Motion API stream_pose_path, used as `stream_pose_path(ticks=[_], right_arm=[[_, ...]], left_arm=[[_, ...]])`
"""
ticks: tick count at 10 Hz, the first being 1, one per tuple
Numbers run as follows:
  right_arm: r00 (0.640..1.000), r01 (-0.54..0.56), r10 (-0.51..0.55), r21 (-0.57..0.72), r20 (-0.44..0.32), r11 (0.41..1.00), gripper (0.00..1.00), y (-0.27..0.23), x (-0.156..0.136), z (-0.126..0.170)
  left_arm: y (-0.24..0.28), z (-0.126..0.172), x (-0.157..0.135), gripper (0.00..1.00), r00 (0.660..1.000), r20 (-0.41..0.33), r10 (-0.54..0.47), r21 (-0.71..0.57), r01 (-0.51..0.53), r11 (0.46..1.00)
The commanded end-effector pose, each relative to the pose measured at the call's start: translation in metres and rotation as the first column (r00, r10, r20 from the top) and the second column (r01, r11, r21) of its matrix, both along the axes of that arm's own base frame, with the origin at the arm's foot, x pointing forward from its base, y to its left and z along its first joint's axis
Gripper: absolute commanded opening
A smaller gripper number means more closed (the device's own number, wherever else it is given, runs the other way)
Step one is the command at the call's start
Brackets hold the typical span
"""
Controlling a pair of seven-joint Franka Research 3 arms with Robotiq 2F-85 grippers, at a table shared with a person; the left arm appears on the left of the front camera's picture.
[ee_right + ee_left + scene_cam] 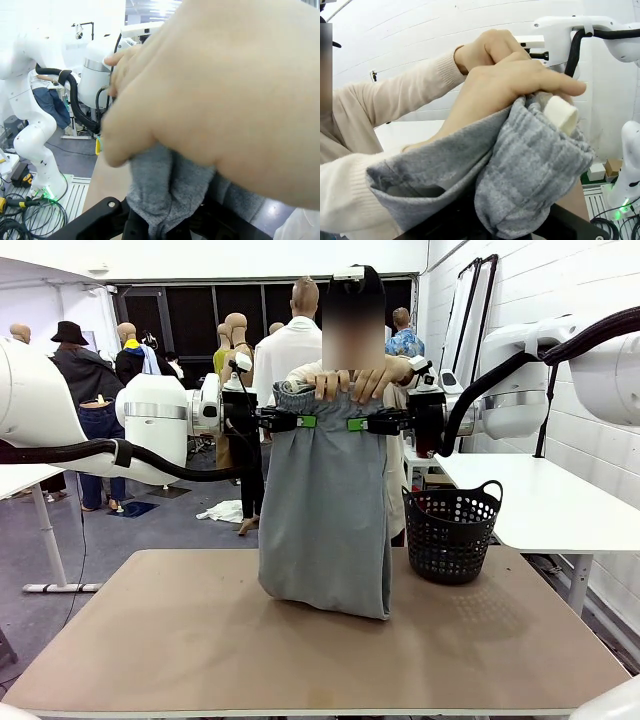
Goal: Fold the training pants.
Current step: Release the ends of the Training pants and then grab the overlapped ends.
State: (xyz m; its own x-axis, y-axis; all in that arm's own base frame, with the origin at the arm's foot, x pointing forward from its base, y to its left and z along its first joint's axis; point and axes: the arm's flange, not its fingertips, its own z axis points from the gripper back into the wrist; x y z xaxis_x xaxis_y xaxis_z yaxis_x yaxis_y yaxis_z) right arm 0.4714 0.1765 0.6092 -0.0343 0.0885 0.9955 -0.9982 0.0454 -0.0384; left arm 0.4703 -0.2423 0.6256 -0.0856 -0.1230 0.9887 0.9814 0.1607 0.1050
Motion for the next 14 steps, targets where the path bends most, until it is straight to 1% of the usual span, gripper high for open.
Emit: stream_pose_path(ticks=[1,14], right_arm=[[1.0,-0.013,0.013,0.009,-0.001,1.0,0.0,0.0001,-0.0008,0.0005],[1.0,-0.013,0.013,0.009,-0.001,1.0,0.0,0.0001,-0.0008,0.0005]], left_arm=[[0.0003,0.003,-0.0009,0.0,1.0,0.02,0.002,-0.011,-0.002,1.0],[0.0003,0.003,-0.0009,0.0,1.0,0.02,0.002,-0.011,-0.002,1.0]])
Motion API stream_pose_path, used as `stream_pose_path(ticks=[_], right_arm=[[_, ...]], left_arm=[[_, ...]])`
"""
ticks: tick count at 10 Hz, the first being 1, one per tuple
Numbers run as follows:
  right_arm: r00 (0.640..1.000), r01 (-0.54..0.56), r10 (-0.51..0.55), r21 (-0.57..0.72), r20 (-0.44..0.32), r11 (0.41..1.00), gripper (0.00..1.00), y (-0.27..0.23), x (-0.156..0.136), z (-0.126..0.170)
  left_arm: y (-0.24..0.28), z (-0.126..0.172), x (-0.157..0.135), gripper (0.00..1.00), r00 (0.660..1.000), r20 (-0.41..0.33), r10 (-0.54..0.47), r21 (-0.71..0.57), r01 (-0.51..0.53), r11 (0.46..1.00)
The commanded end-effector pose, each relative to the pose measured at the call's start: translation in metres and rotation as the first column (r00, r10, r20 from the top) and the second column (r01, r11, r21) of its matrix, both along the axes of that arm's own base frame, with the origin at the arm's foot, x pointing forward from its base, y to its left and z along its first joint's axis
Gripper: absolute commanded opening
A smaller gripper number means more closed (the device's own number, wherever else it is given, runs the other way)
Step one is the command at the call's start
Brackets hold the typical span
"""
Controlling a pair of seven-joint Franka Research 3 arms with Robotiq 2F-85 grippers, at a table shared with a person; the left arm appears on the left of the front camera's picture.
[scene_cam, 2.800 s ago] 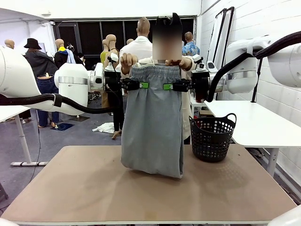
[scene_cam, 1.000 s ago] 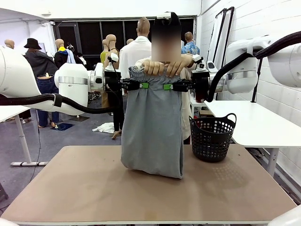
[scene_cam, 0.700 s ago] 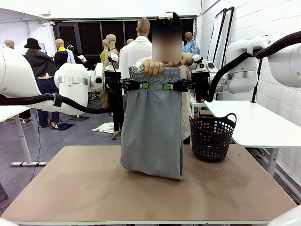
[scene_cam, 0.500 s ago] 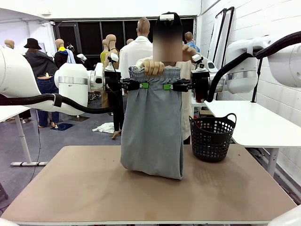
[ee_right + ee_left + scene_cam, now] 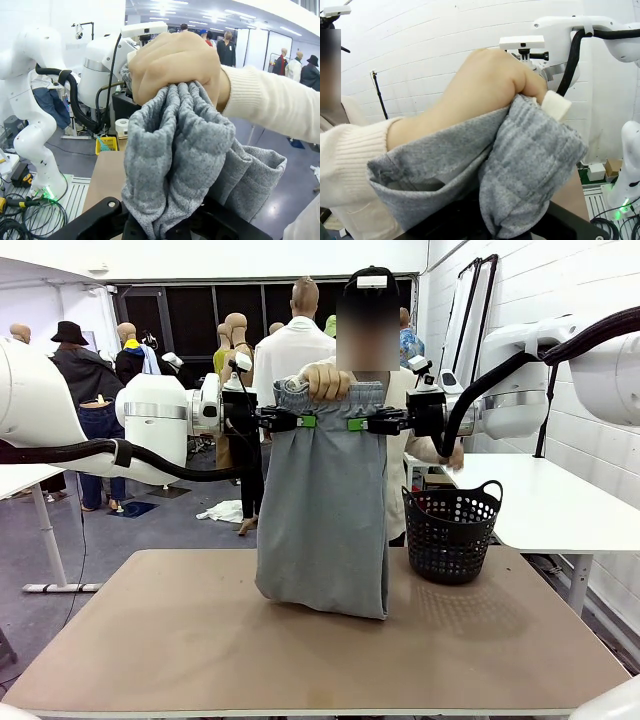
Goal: Fold the training pants.
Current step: Release the ends of the Training pants and then grab the overlapped ends.
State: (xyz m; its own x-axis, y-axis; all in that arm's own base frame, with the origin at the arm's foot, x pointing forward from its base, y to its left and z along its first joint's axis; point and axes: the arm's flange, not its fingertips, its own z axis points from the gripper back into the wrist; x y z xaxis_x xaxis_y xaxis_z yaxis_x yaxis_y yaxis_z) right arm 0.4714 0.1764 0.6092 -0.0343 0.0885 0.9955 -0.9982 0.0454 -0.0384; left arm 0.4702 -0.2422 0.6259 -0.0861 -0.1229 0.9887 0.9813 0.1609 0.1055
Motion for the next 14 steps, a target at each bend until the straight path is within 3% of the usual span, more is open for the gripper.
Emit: stream_pose_path(ticks=[1,13,14], right_arm=[[1.0,-0.013,0.013,0.009,-0.001,1.0,0.0,0.0002,-0.0009,0.0005],[1.0,-0.013,0.013,0.009,-0.001,1.0,0.0,0.0002,-0.0009,0.0005],[1.0,0.0,0.0,0.0,0.0,1.0,0.1,0.0,0.0,0.0]], left_arm=[[0.0,0.0,0.0,0.0,1.0,0.0,0.0,0.0,0.0,1.0],[0.0001,-0.0022,0.0011,0.0,1.0,-0.005,-0.001,0.0,0.001,1.0],[0.001,-0.0022,0.0006,0.0,1.0,-0.006,0.002,-0.003,-0.002,1.0]])
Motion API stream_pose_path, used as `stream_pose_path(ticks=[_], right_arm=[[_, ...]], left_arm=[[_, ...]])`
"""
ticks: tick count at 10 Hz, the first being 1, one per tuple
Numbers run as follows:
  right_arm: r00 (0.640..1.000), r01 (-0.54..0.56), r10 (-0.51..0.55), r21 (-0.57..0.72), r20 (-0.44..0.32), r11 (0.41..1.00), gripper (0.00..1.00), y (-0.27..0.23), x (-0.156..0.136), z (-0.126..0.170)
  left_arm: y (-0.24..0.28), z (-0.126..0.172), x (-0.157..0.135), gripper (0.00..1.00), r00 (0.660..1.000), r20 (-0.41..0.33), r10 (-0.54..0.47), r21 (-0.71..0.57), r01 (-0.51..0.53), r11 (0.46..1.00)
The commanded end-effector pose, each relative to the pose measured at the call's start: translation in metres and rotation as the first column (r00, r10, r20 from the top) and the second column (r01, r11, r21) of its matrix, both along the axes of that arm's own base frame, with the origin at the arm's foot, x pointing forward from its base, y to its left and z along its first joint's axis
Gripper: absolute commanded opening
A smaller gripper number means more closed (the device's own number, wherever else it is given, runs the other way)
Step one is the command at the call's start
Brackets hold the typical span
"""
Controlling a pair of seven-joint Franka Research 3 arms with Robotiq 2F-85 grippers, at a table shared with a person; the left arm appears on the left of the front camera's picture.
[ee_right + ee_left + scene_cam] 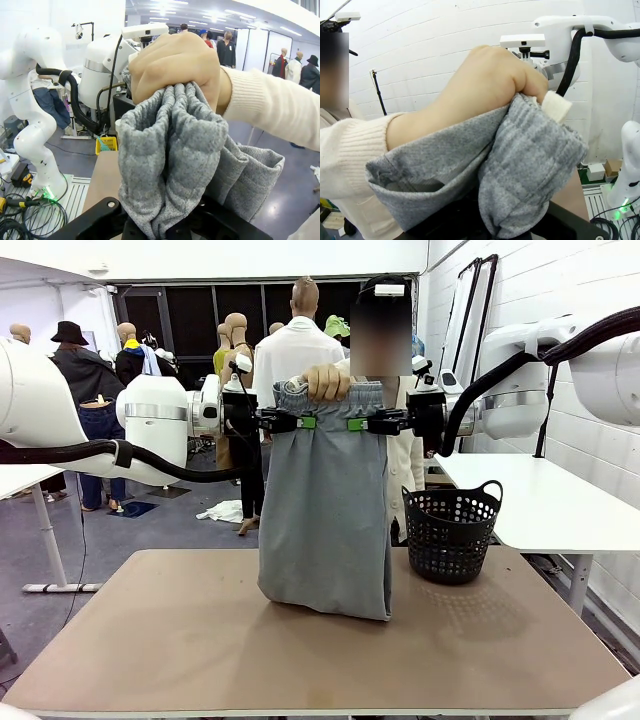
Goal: Fold the training pants.
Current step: Release the ends of the Training pants and then grab the overlapped ends.
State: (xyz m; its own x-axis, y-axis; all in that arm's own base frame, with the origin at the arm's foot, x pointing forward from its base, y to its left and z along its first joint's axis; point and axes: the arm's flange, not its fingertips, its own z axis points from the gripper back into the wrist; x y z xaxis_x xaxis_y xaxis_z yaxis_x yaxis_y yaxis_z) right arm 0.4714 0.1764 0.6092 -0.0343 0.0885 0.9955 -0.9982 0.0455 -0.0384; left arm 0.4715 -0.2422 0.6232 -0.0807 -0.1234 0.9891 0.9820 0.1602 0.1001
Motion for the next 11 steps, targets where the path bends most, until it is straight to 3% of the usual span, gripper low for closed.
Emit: stream_pose_path(ticks=[1,4,5,11], right_arm=[[1.0,0.0,0.0,-0.003,-0.008,1.0,0.29,0.0,0.0,0.001],[1.0,0.001,-0.001,-0.012,-0.029,1.0,0.88,-0.001,-0.002,0.002],[0.999,0.002,-0.003,-0.017,-0.035,1.0,1.0,-0.002,-0.002,0.002],[0.997,0.058,-0.059,-0.035,-0.048,0.998,1.0,-0.02,-0.009,0.004]], left_arm=[[0.002,0.001,-0.001,0.17,1.0,-0.006,0.006,-0.008,-0.006,1.0],[0.004,0.0,-0.003,0.77,1.0,-0.017,0.011,-0.015,-0.011,1.0],[0.006,0.0,-0.005,0.97,1.0,-0.018,0.015,-0.018,-0.016,1.0],[0.027,-0.006,-0.021,1.0,0.997,-0.03,0.066,-0.037,-0.067,0.997]])
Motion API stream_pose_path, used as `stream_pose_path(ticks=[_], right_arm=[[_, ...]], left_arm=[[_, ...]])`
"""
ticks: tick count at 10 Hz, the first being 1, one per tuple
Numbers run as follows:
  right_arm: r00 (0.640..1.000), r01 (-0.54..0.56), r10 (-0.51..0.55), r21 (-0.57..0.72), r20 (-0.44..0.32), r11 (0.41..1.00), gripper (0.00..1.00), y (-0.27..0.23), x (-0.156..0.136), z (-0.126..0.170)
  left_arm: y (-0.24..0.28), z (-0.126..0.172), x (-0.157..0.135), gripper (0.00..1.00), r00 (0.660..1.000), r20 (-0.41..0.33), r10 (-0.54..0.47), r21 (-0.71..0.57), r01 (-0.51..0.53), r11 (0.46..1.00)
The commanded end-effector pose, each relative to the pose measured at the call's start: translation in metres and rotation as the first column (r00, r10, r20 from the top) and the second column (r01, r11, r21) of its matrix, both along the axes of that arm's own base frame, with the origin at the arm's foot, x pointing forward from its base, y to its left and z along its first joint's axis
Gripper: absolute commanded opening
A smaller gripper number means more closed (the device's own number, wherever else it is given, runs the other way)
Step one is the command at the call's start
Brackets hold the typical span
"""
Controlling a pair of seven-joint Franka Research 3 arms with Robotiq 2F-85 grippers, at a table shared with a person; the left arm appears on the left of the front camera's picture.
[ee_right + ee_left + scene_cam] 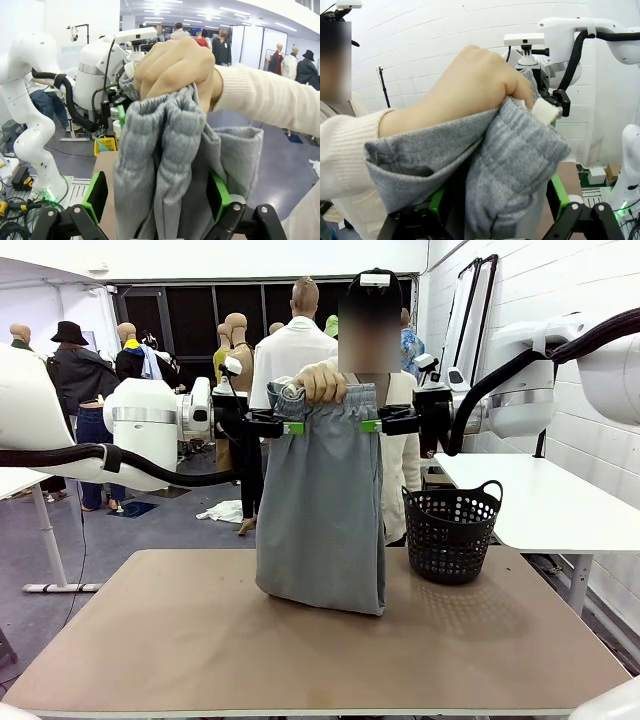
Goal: Fold the training pants.
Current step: Release the ends of the Training pants and then grab the overlapped ends.
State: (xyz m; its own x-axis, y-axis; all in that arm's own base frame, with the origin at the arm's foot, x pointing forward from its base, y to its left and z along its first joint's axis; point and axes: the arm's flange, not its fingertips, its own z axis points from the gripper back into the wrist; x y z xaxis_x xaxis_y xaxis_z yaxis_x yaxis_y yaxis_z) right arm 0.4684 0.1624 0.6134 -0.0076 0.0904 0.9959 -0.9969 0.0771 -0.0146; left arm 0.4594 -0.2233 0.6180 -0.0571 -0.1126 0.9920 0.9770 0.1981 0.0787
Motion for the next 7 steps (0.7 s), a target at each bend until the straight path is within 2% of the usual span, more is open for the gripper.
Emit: stream_pose_path(ticks=[1,7], right_arm=[[0.999,0.038,-0.039,-0.032,-0.024,0.999,1.0,-0.011,-0.007,-0.001],[0.994,0.101,-0.102,-0.018,-0.038,0.995,1.0,-0.037,-0.012,-0.002]], left_arm=[[0.013,-0.002,-0.013,1.0,0.999,-0.016,0.035,-0.035,-0.036,0.999],[0.048,-0.009,-0.032,1.0,0.991,-0.034,0.127,-0.035,-0.128,0.991]])
